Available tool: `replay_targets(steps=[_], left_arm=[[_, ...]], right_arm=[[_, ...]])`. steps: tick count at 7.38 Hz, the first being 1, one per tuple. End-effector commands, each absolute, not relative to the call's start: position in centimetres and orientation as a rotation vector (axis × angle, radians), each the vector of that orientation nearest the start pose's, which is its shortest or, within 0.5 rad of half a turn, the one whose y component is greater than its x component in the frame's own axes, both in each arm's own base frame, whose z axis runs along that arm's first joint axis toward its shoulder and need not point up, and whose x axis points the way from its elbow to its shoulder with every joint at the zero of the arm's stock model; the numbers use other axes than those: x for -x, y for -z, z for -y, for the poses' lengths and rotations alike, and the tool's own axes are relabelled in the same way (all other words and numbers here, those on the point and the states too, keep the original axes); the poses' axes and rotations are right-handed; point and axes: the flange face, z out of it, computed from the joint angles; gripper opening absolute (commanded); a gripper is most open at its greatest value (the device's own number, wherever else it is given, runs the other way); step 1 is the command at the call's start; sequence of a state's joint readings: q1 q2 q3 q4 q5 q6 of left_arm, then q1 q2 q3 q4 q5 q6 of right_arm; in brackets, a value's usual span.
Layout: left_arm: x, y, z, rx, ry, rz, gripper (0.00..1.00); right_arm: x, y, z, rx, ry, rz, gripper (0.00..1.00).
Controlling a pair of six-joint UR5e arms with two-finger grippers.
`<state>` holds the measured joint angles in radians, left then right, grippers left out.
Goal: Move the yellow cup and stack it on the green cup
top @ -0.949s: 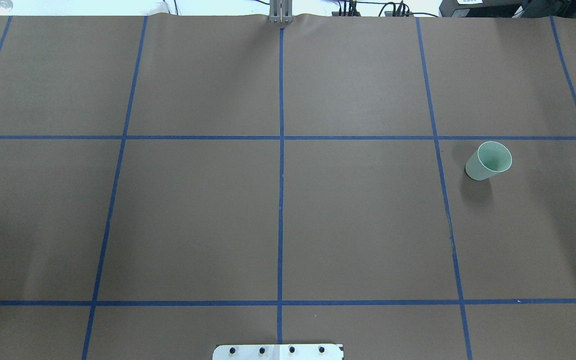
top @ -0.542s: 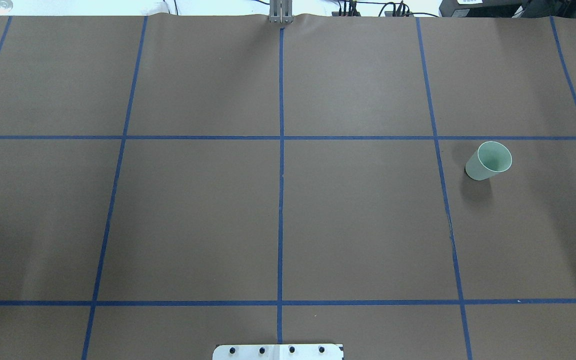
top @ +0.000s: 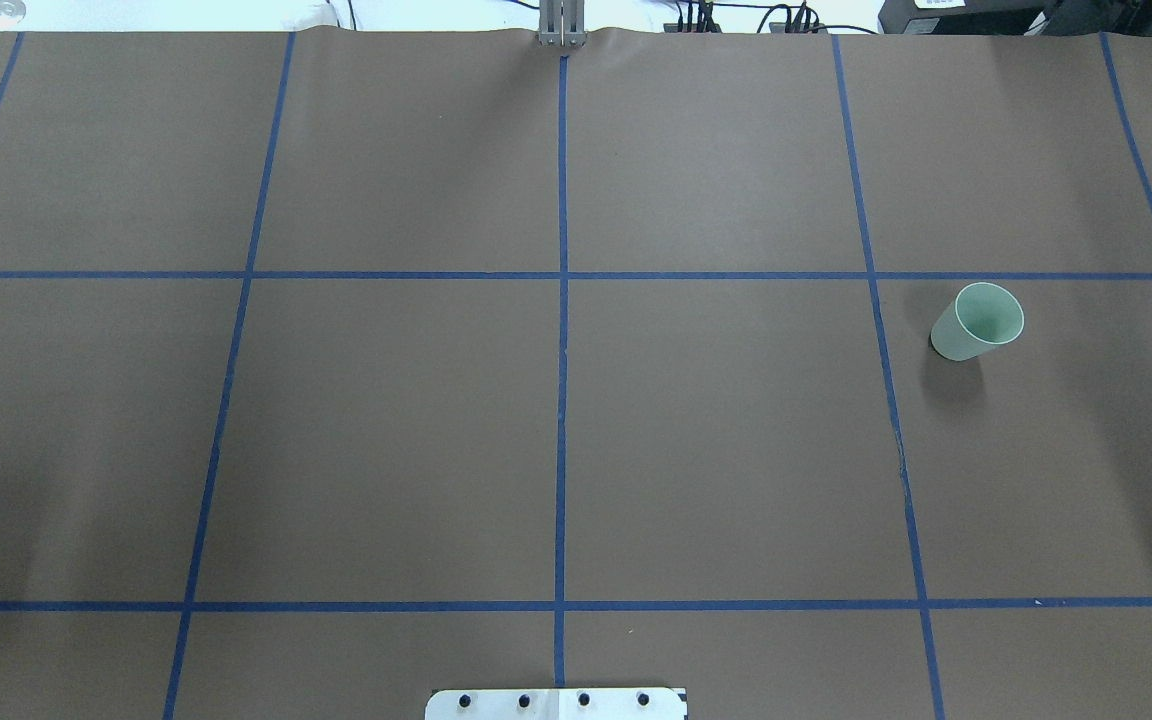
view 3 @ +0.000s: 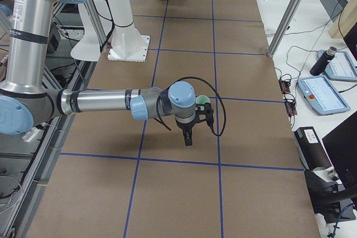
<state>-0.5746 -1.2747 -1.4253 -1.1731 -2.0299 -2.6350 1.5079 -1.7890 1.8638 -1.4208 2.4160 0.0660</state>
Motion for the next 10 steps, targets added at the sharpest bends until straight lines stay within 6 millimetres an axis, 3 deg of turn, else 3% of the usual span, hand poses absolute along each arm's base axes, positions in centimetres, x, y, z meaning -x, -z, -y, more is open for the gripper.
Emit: replay_targets(steps=[1,2,4,6,10], left_arm=[[-14.7,-87.3,19.6,0.243,1.680,1.044,1.00],[-14.5,-87.7,19.4,0.234,1.684,1.058,0.99],[-14.4,-88.0,19.2,0.225,1.683,1.066,0.48],[-14.0,-88.1,19.0,0.221,1.669,1.069,0.13],[-10.3,-88.6,16.9,0.245,1.586,1.087,0.05]], right_arm=[[-3.3,-59.1,41.3,-0.154,0.091,0.853,1.00],[-3.3,-59.1,41.3,-0.156,0.092,0.853,1.00],[-3.3,-59.0,41.3,-0.157,0.092,0.853,1.00],[-3.3,-59.1,41.3,-0.156,0.092,0.853,1.00],[-3.3,-59.1,41.3,-0.155,0.091,0.855,1.00]])
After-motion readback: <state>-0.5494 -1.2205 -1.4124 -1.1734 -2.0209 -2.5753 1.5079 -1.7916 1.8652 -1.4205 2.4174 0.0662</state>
